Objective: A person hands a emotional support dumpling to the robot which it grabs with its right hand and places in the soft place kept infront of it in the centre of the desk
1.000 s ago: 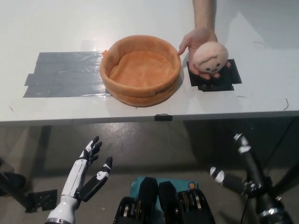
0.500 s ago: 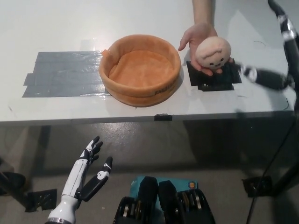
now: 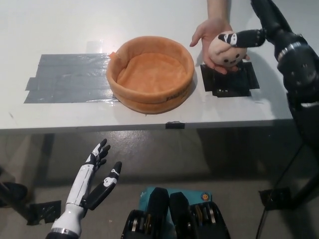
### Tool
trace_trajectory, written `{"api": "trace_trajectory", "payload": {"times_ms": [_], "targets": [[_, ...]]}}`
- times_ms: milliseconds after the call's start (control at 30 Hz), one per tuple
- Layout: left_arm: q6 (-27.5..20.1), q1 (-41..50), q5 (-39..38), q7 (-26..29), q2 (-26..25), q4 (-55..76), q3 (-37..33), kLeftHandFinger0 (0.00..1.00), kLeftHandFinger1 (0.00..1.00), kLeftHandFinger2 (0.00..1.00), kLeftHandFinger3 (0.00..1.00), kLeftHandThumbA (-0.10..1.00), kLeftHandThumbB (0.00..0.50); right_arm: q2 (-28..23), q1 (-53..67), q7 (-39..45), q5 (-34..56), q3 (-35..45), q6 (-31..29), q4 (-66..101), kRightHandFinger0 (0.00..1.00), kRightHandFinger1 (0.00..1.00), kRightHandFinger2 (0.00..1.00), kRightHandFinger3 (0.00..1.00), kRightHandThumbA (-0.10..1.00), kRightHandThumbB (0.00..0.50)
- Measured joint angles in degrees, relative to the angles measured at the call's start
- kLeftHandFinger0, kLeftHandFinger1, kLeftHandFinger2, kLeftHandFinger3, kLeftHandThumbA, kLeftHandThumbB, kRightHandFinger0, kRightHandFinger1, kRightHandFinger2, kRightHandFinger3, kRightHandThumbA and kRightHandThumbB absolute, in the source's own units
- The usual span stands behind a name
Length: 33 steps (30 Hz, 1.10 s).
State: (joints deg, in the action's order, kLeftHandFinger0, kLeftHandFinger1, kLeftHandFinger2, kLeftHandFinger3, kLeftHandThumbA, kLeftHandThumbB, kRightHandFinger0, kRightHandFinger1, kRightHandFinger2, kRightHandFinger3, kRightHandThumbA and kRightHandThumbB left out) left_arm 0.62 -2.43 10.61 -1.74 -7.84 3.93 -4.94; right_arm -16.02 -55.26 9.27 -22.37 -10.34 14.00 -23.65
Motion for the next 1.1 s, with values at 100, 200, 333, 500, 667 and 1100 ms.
{"api": "trace_trajectory", "payload": {"times_ms": [100,200,333,500,667,1100], "targets": [[0.02,-0.13,-0.08,-0.01,0.03,0.06,0.0,1.0,1.0,1.0,1.0,0.66,0.0,0.22,-2.52,0.79,-0.01,-0.99,0.55,-4.01,1.0,1.0,1.0,1.0,1.0,0.417],[0.07,-0.24,-0.06,-0.01,0.02,0.23,-0.01,1.0,1.0,1.0,1.0,0.66,0.0,0.62,-4.24,1.28,-0.05,-2.28,0.62,-7.34,1.0,1.0,1.0,1.0,0.99,0.421],[0.16,-0.27,0.03,-0.01,-0.04,0.34,-0.03,1.0,1.0,1.0,1.0,0.67,0.0,1.43,-4.75,1.53,-0.05,-3.6,0.59,-11.58,1.0,1.0,1.0,1.0,0.96,0.422],[0.12,-0.4,-0.09,-0.02,-0.02,0.33,-0.01,1.0,1.0,1.0,1.0,0.66,0.0,2.21,-4.8,1.55,-0.03,-4.32,0.58,-15.17,1.0,1.0,1.0,1.0,0.91,0.417],[0.1,-0.78,-0.05,-0.01,-0.02,0.33,-0.03,1.0,1.0,1.0,1.0,0.66,0.0,2.37,-5.32,1.51,-0.02,-4.35,0.49,-18.54,1.0,1.0,1.0,1.0,0.93,0.412],[0.19,-1.58,-0.04,-0.03,-0.04,0.33,-0.04,1.0,1.0,1.0,1.0,0.65,0.0,2.46,-7.12,0.98,-0.03,-4.91,-0.28,-27.02,1.0,1.0,1.0,1.0,0.93,0.381]]}}
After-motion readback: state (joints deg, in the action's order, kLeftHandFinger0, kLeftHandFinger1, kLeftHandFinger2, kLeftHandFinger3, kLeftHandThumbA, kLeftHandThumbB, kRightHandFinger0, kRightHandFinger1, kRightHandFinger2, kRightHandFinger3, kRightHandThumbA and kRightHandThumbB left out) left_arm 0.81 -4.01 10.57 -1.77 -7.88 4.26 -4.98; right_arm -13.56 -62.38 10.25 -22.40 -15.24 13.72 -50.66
